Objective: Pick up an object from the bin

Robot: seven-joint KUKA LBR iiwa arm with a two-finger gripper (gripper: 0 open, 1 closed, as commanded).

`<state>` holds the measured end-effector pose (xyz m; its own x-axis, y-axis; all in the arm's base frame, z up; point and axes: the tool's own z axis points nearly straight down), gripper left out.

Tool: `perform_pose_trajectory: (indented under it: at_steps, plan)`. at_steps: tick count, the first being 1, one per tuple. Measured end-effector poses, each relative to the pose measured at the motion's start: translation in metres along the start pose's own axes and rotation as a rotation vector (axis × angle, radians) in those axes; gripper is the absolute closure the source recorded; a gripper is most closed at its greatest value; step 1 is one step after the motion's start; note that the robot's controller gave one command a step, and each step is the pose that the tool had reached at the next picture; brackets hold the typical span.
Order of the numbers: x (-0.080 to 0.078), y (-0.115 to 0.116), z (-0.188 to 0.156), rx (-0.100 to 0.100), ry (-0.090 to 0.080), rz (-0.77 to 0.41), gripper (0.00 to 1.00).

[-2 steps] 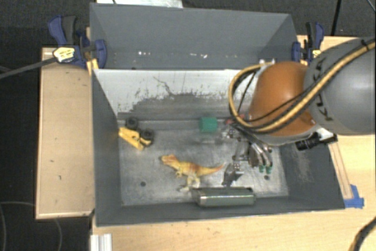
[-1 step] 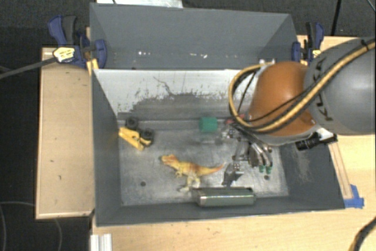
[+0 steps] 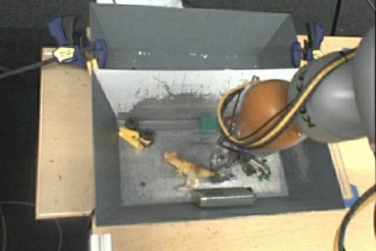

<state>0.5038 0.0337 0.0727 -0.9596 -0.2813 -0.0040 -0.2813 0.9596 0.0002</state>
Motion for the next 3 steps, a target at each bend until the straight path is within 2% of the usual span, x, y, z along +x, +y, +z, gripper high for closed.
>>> perform_pose_trajectory:
  at_steps: [1, 2, 3]
  plan:
    - [0.000, 0.000, 0.000, 0.000, 0.000, 0.001, 1.00]
    - [0.008, -0.002, -0.124, 0.000, 0.001, -0.047, 1.00]
    - [0.008, -0.002, -0.124, 0.000, 0.001, -0.045, 1.00]
